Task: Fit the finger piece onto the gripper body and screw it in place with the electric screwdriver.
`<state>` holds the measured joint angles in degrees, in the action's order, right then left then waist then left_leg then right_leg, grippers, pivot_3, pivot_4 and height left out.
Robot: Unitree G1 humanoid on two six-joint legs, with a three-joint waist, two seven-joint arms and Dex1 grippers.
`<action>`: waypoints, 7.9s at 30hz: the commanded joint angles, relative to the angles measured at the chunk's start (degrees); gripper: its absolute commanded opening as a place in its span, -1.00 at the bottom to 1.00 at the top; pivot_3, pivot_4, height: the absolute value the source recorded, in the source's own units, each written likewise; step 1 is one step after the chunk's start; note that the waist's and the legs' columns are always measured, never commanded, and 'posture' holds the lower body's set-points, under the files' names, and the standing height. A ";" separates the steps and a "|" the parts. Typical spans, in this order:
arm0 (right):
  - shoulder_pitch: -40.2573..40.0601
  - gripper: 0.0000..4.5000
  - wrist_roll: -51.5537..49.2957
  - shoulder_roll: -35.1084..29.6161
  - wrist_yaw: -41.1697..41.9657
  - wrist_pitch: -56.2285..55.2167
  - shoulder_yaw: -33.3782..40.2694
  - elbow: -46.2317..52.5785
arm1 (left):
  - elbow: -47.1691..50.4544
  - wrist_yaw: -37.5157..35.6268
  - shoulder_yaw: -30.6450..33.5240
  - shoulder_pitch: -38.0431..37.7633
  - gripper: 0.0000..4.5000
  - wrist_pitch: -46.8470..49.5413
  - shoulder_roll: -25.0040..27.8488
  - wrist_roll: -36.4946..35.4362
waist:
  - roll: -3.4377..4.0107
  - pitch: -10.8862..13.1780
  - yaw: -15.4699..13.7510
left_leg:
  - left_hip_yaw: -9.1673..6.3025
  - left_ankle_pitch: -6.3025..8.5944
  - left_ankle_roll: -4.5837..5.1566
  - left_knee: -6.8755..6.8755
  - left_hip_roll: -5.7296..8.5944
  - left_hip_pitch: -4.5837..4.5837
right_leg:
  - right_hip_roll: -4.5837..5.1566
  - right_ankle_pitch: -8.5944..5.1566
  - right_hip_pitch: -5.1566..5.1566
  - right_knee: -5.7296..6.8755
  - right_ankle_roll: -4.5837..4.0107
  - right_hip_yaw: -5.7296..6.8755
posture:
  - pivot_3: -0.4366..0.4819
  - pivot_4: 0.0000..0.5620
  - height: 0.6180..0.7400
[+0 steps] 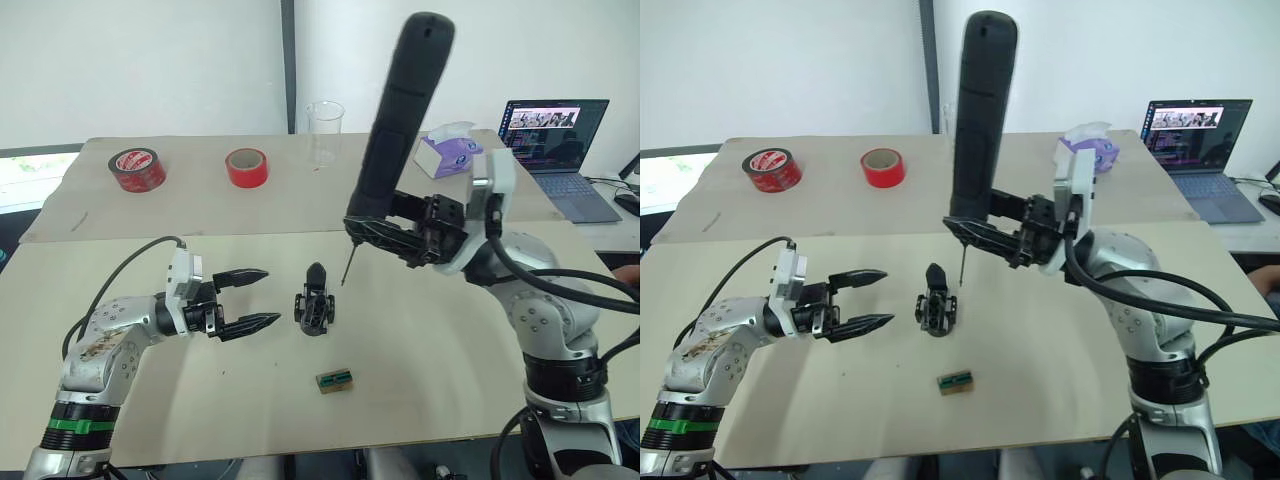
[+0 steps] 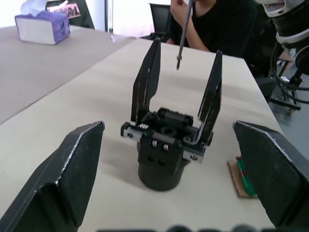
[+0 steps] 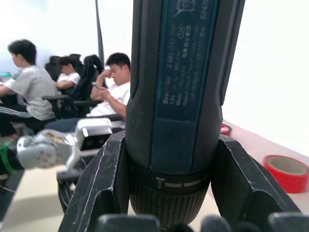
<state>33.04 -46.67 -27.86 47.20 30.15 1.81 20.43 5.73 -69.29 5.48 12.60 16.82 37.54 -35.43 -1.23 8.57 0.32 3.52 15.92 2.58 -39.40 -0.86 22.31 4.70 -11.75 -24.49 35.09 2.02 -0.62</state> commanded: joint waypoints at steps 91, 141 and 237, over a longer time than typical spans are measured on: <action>-1.75 -0.14 10.56 10.70 3.88 -5.25 -7.64 1.36 | -4.46 -0.86 -6.97 -2.04 1.00 -12.33 -4.13 11.02 | 0.01 0.00 0.38 | 0.00 0.00 0.00 0.00 0.02 0.00 | 0.02 0.04 -0.03 0.06 0.04 0.03 | -0.05 -0.47 1.00; -1.39 -0.14 11.44 10.62 4.88 -5.85 -7.48 -0.51 | -4.29 -0.30 -7.18 -2.03 1.00 -12.26 -5.05 11.42 | 0.01 0.00 0.37 | 0.00 0.00 0.00 -0.01 0.02 0.00 | 0.02 0.04 -0.03 0.08 0.04 0.03 | -0.05 -0.47 1.00; -3.25 -0.14 14.54 9.38 5.29 -7.81 -9.84 -0.50 | -29.60 -4.33 -14.62 11.88 0.63 -22.43 -14.51 20.35 | 0.00 0.00 0.29 | -0.08 0.00 0.00 -0.32 0.04 0.03 | -0.05 0.09 0.10 0.17 0.12 0.03 | -0.05 -0.47 1.00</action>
<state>29.97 -32.07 -18.31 52.40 24.14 -8.43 17.54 -23.68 -73.05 -9.09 23.85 -4.32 23.06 -15.52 -1.23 8.57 0.61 3.44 15.92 2.59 -39.72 -0.82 22.34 4.65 -11.66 -24.39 35.26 2.15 -0.59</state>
